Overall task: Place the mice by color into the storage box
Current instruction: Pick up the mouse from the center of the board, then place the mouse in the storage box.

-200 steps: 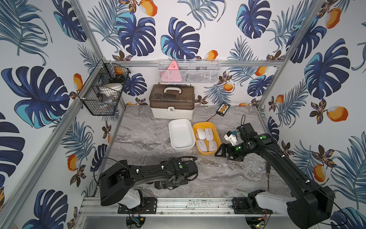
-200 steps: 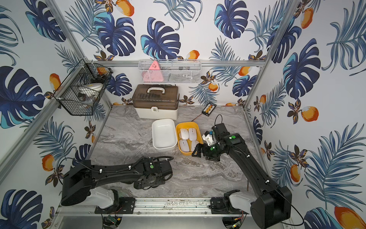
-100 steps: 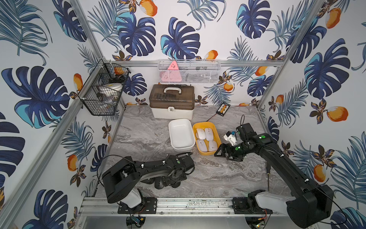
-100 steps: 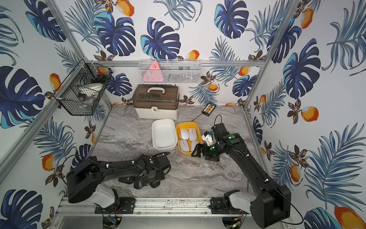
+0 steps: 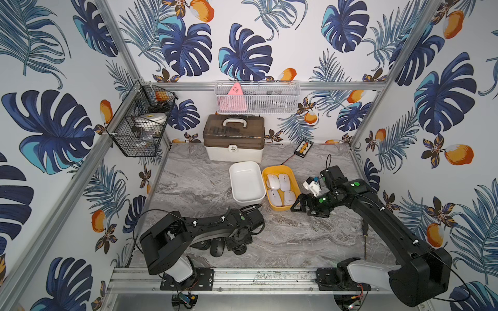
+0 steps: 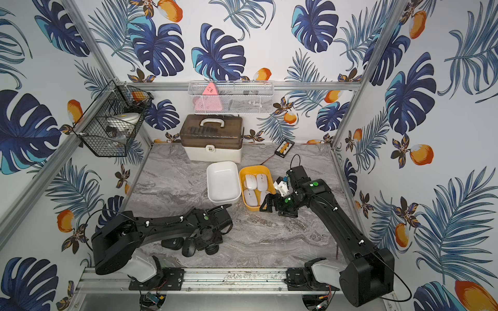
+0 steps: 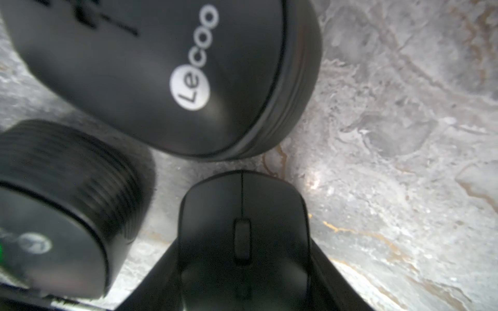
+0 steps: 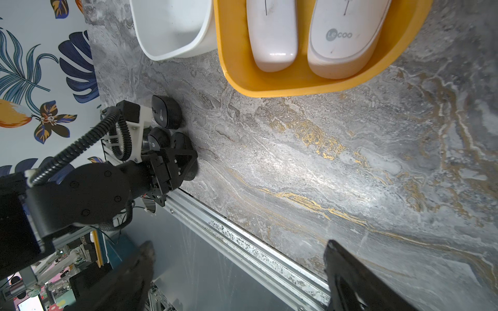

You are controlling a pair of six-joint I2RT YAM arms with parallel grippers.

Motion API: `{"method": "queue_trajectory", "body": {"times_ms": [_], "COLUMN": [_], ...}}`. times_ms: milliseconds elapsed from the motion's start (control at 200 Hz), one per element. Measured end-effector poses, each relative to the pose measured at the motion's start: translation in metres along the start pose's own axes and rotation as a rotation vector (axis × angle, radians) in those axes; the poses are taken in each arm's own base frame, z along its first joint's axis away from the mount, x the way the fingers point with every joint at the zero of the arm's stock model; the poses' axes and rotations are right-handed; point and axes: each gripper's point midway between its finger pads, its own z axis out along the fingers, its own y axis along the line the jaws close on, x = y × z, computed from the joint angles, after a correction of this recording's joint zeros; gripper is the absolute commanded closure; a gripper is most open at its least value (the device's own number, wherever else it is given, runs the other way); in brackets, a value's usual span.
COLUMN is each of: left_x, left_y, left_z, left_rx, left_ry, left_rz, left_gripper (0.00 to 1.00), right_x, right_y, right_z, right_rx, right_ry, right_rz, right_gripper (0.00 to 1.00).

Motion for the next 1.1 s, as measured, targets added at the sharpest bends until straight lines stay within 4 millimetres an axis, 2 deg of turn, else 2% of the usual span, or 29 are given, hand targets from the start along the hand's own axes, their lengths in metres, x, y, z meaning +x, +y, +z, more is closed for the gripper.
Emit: {"method": "queue_trajectory", "body": {"times_ms": [175, 325, 420, 515, 675, 866, 1006, 1101], "left_x": [-0.002, -0.012, -0.031, -0.060, -0.112, -0.167, -0.195, -0.203], "left_y": [-0.008, -0.026, -0.037, -0.047, -0.063, -0.090, -0.102, -0.103], "left_z": [-0.027, -0.076, -0.110, -0.129, -0.127, -0.108, -0.090, -0.073], "left_rx": [0.049, 0.130, 0.173, 0.173, 0.105, 0.059, 0.028, -0.007], "left_ry": [-0.025, -0.076, -0.114, -0.152, -0.163, -0.167, -0.167, -0.152], "left_rz": [0.056, 0.107, 0.125, 0.132, 0.172, 0.238, 0.269, 0.288], "left_gripper": [0.48, 0.49, 0.49, 0.49, 0.50, 0.51, 0.51, 0.51], "right_x": [-0.001, -0.004, -0.005, -0.006, -0.007, -0.008, -0.011, -0.012], "right_y": [-0.001, 0.000, 0.000, 0.000, 0.001, 0.000, 0.000, -0.001], "right_z": [0.000, -0.001, -0.001, -0.001, -0.002, 0.000, 0.000, 0.001], "right_rx": [0.006, 0.010, 0.011, 0.010, 0.008, 0.014, 0.017, 0.021], "right_ry": [-0.003, -0.009, -0.011, -0.014, -0.018, -0.016, -0.017, -0.015], "right_rz": [-0.001, -0.003, -0.004, -0.005, -0.003, 0.017, 0.018, 0.023], "right_gripper": [0.01, 0.00, 0.00, 0.00, 0.00, 0.00, 0.00, 0.00]}}
